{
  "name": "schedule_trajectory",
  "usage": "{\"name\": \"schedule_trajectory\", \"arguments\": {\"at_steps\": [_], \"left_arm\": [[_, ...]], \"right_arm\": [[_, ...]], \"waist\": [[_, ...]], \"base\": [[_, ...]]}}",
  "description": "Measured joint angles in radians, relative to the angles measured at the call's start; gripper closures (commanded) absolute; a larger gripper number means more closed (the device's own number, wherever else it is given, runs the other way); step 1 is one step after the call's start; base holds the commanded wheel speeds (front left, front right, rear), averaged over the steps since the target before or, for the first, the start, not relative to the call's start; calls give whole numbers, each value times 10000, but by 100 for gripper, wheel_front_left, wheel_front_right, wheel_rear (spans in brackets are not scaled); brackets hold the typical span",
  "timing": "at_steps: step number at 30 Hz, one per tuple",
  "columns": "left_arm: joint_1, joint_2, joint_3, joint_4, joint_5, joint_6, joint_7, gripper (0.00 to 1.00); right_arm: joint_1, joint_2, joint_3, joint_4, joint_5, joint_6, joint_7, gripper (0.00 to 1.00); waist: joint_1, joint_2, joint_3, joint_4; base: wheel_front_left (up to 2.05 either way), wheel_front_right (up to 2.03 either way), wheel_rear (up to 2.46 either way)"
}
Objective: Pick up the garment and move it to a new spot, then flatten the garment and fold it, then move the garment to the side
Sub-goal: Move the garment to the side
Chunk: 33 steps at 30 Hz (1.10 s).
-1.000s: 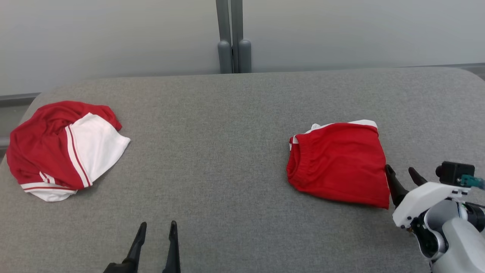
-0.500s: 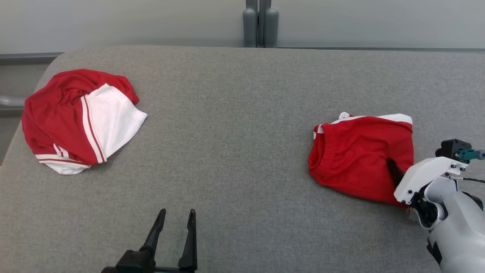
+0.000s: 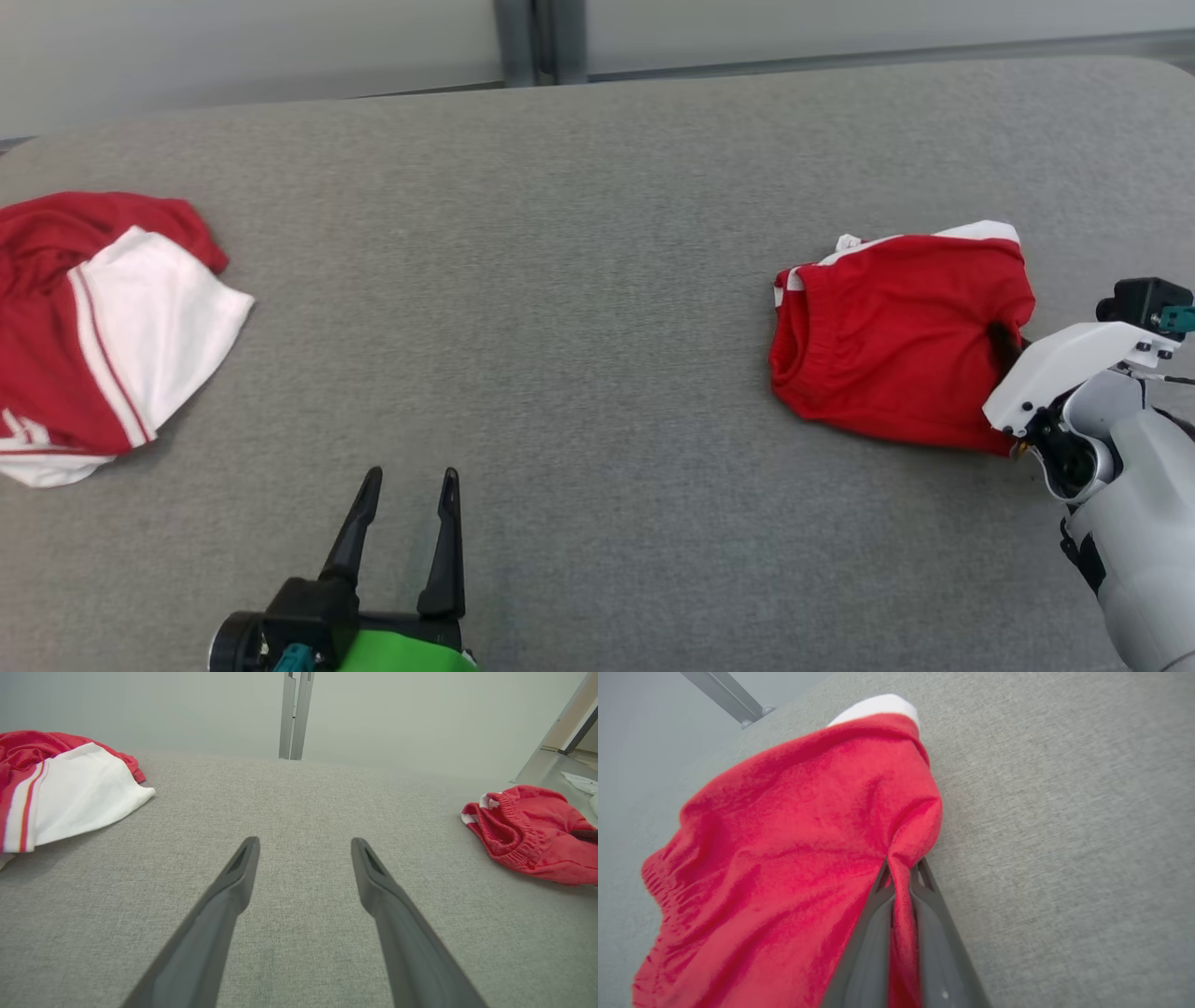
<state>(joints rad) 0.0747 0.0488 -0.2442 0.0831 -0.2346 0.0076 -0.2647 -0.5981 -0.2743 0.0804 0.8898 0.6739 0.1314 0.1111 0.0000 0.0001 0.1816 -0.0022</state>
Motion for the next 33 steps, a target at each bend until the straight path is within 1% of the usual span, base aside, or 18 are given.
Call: {"name": "schedule_trajectory", "arguments": {"at_steps": [5,8,12,13,15,16,17,19,23,26,29,33], "left_arm": [[-439,-2,362,-38,456,-186,0,0],[-923,-4,516,19,736,-422,0,0],[-1590,-8,579,-25,984,-529,0,0],[-1870,-8,602,-136,1099,-533,0,0],[-2009,-10,619,-186,1231,-529,0,0],[-2039,-10,635,-221,1279,-525,0,0],[-2076,-10,683,-291,1363,-522,0,0],[-2105,-8,803,-362,1555,-510,0,0],[-2089,23,982,-497,1710,-504,0,0],[-2094,15,1039,-767,1781,-502,-6,0],[-2105,-12,1076,-984,1785,-443,-10,0],[-2135,-33,1076,-1083,1753,-380,-21,0]], "right_arm": [[-351,-123,441,15,25,-2,-293,100],[-639,-276,755,35,-6,-2,-623,100],[-1189,-589,1147,94,-184,-2,-1177,100],[-1678,-811,1336,140,-360,2,-1396,100],[-2260,-1164,1348,278,-504,2,-1553,100],[-2534,-1363,1329,378,-589,0,-1634,100],[-2955,-1722,1302,558,-775,0,-1712,100],[-3573,-2144,1166,882,-963,0,-1860,100],[-4509,-2675,1001,1701,-1394,0,-2057,100],[-4989,-2878,1014,2282,-1741,0,-2130,100],[-5351,-2867,920,2765,-1758,0,-2157,100],[-5621,-2865,888,3043,-1739,0,-2274,100]], "waist": [[0,0,301,-939],[0,0,580,-1469],[0,0,1170,-1930],[1,0,1522,-2094],[0,0,1861,-2198],[0,0,2015,-2230],[1,0,2260,-2262],[0,0,2639,-2273],[1,0,3447,-2106],[1,0,3944,-1865],[1,0,4294,-1554],[1,0,4576,-1197]], "base": [[0,0,0],[0,0,0],[0,0,0],[0,0,0],[0,0,0],[0,0,0],[0,0,0],[0,0,0],[0,0,0],[0,0,0],[0,0,0],[0,0,0]]}}
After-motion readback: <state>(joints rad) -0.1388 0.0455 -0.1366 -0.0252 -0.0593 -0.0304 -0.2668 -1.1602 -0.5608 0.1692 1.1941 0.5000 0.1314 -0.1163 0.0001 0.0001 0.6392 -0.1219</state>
